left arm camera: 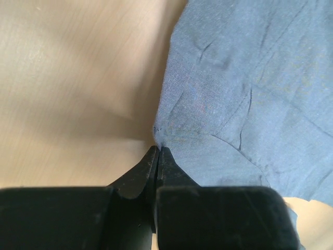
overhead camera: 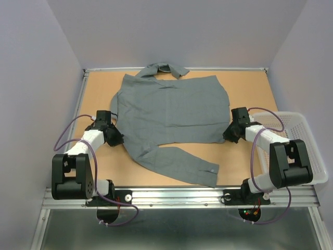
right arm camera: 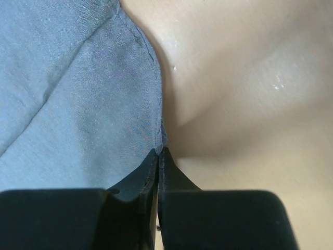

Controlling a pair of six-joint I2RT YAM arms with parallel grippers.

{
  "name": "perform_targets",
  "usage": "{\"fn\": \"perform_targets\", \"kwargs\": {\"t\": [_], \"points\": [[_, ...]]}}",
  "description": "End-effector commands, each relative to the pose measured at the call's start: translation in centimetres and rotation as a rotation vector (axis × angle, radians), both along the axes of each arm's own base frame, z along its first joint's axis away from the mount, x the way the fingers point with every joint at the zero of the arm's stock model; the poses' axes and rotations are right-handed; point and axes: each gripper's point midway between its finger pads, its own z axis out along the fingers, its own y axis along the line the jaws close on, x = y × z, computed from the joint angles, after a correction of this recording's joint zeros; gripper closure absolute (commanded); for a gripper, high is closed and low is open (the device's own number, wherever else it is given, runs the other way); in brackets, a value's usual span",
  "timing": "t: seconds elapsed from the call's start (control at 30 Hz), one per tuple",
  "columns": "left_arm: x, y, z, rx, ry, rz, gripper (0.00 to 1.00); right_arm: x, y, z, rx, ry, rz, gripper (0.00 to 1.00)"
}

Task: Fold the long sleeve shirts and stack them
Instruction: Fold the shirt

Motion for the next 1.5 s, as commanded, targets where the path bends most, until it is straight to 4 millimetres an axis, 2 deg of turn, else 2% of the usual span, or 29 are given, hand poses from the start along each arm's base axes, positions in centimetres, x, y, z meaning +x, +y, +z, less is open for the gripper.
{"fn": "perform_targets", "kwargs": {"t": [0.0, 0.07, 0.1, 0.27, 0.37, 0.47, 0.63, 0.73, 0.77, 0.8, 0.87, 1.03, 1.07, 1.17, 1.27, 1.33, 1.47], "points": [[1.2, 0.6, 2.6, 0.040, -0.059, -0.009, 1.00, -3.0, -0.5, -1.9, -0.026, 0.110, 0.037, 0.99], [1.1, 0.8, 3.1, 0.054, -0.055, -0.019, 1.00, -3.3, -0.9, -1.2, -0.053, 0.119, 0.053, 0.99], [1.0, 1.0, 3.4, 0.067, -0.053, -0.016, 1.00, -2.9, -1.0, -0.1, -0.059, 0.093, 0.058, 0.99], [-0.3, 1.3, 4.3, 0.085, -0.029, -0.024, 1.00, -4.3, -1.4, 2.3, -0.091, 0.115, 0.119, 0.99], [-1.2, 1.3, 4.8, 0.086, -0.026, -0.029, 1.00, -4.4, -1.2, 3.7, -0.089, 0.109, 0.145, 0.99], [-1.1, 1.5, 5.4, 0.096, -0.034, -0.034, 1.00, -3.4, -1.1, 5.1, -0.086, 0.084, 0.160, 0.99], [1.0, 1.6, 6.8, 0.102, -0.072, -0.035, 1.00, -0.5, -0.6, 6.5, -0.086, 0.059, 0.191, 0.99], [2.7, 2.4, 7.5, 0.095, -0.096, -0.003, 1.00, 2.3, -0.8, 7.6, -0.113, 0.036, 0.196, 0.99], [3.2, 2.3, 8.0, 0.091, -0.116, -0.004, 1.00, 2.3, -1.0, 7.6, -0.115, 0.036, 0.197, 0.99], [3.5, 2.2, 7.9, 0.089, -0.111, -0.007, 1.00, 3.5, -0.9, 8.3, -0.113, 0.017, 0.197, 0.99], [4.7, 2.1, 8.5, 0.082, -0.138, -0.011, 1.00, 4.5, -0.9, 8.7, -0.123, 0.008, 0.212, 0.99], [6.5, 1.7, 8.5, 0.065, -0.143, -0.037, 1.00, 7.7, -1.1, 9.9, -0.145, -0.026, 0.216, 0.99], [7.1, 1.7, 8.9, 0.066, -0.155, -0.040, 1.00, 8.1, -1.0, 9.9, -0.148, -0.027, 0.222, 0.99], [8.1, 1.9, 8.2, 0.072, -0.148, -0.040, 1.00, 9.2, -1.1, 9.5, -0.149, -0.019, 0.220, 0.99], [8.7, 1.7, 7.8, 0.064, -0.141, -0.051, 0.97, 9.6, -1.1, 8.4, -0.151, 0.010, 0.220, 0.99], [8.9, 1.5, 7.1, 0.055, -0.125, -0.056, 0.97, 9.5, -1.0, 7.6, -0.149, 0.032, 0.224, 0.99], [8.5, 1.4, 6.5, 0.051, -0.110, -0.063, 0.97, 7.9, -1.1, 6.1, -0.143, 0.077, 0.219, 0.98]]}}
